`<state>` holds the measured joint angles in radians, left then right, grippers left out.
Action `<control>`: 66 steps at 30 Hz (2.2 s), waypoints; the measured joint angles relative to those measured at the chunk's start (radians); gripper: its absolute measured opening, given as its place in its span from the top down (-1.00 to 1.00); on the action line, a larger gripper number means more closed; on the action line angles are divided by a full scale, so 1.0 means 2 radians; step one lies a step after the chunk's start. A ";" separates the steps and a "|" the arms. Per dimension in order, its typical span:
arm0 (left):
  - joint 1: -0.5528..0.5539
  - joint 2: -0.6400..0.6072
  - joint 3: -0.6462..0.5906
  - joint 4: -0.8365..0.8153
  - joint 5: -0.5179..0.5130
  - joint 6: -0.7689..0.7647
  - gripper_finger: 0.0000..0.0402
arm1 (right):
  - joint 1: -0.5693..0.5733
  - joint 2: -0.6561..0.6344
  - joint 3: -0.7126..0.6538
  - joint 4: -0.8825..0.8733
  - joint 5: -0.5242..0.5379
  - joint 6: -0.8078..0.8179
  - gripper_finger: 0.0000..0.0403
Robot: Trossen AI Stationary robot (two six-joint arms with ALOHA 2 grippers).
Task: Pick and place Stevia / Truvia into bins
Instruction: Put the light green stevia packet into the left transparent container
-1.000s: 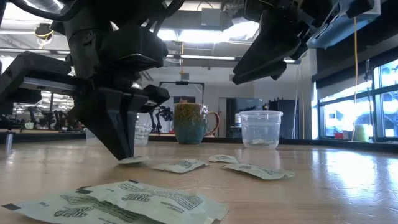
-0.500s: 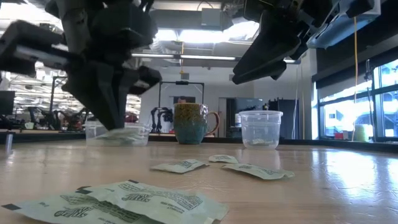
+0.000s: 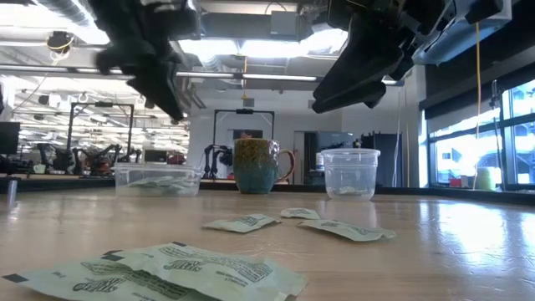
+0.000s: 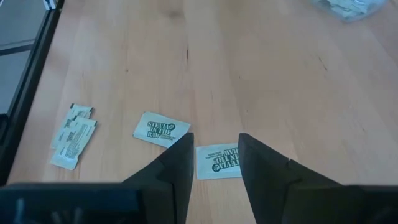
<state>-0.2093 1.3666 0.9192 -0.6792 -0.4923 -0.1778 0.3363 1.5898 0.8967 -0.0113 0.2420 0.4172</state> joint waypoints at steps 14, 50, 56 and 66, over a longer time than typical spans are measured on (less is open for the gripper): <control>0.121 0.011 -0.048 -0.047 -0.032 -0.139 0.99 | 0.001 0.000 0.000 0.000 0.000 0.000 0.36; 0.124 -0.071 -0.060 0.134 0.147 -0.024 0.65 | -0.016 -0.015 0.001 -0.014 -0.069 -0.058 0.36; 0.073 -0.062 -0.060 0.249 0.223 0.010 0.65 | -0.042 -0.037 0.000 -0.038 -0.087 -0.094 0.36; -0.002 0.010 -0.060 0.346 0.231 0.040 0.64 | -0.041 -0.055 -0.054 0.028 -0.088 -0.075 0.36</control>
<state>-0.2133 1.3866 0.7998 0.0127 -0.0313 -0.0984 0.2545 1.4806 0.7884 0.0457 0.0655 0.2680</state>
